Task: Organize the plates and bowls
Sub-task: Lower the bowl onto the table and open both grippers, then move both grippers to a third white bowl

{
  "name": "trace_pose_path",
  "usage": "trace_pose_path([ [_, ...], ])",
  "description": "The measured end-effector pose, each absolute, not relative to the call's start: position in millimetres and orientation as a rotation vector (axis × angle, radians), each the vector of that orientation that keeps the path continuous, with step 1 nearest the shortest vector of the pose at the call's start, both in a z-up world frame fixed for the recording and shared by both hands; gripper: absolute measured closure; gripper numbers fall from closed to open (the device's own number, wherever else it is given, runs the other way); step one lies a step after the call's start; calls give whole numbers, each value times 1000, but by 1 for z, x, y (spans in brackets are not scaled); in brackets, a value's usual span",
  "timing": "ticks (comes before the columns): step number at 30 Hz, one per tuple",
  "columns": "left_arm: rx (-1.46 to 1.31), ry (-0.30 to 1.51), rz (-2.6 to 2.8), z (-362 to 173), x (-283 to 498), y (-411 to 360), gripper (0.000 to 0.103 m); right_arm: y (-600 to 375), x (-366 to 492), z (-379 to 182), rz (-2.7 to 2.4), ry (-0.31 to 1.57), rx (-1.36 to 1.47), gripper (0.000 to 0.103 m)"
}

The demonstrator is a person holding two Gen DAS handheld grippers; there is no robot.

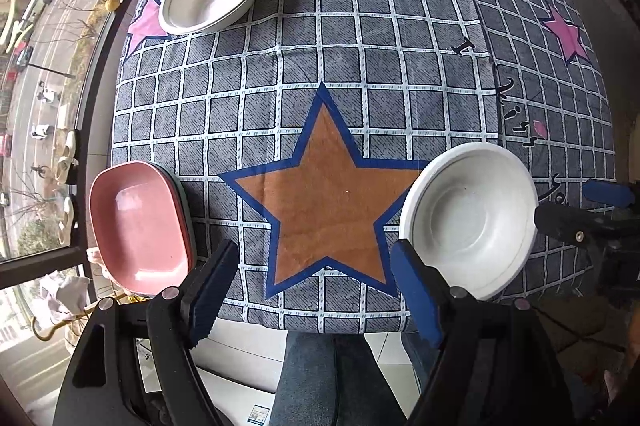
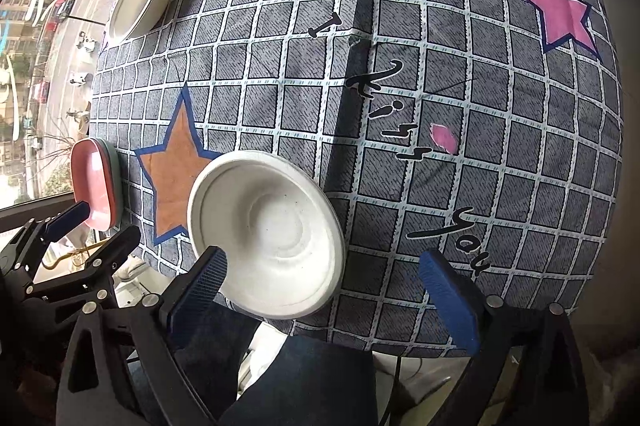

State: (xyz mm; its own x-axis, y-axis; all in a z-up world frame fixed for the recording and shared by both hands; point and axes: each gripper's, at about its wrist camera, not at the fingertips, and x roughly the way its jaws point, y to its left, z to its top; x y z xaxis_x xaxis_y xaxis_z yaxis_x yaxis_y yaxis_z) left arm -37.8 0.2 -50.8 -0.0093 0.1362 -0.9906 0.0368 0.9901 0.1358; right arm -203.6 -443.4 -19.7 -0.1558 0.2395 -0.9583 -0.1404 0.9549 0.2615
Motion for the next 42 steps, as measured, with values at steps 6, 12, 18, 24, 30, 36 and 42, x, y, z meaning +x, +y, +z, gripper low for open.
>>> trace_pose_path([
  [6, 140, 1566, 96, -53, -38, 4, 21, -448, -198, -16, 327, 1688, 82, 1],
  [12, 137, 1568, 93, -56, -36, 4, 21, -447, -195, -17, 322, 1691, 69, 1],
  [18, 163, 1581, 54, -64, -30, 4, 21, -448, -193, -19, 288, 1699, 91, 1],
  [24, 149, 1562, 25, -63, -9, 23, 21, -445, -190, -20, 235, 1701, 115, 1],
  [30, 131, 1562, 5, -63, 21, 57, 21, -422, -182, -21, 195, 1711, 185, 1],
  [36, 121, 1525, 32, -61, 67, 105, 21, -370, -159, -19, 211, 1719, 179, 1],
  [42, 37, 1463, 140, -63, 121, 158, 22, -309, -108, -2, 265, 1640, 125, 1],
])
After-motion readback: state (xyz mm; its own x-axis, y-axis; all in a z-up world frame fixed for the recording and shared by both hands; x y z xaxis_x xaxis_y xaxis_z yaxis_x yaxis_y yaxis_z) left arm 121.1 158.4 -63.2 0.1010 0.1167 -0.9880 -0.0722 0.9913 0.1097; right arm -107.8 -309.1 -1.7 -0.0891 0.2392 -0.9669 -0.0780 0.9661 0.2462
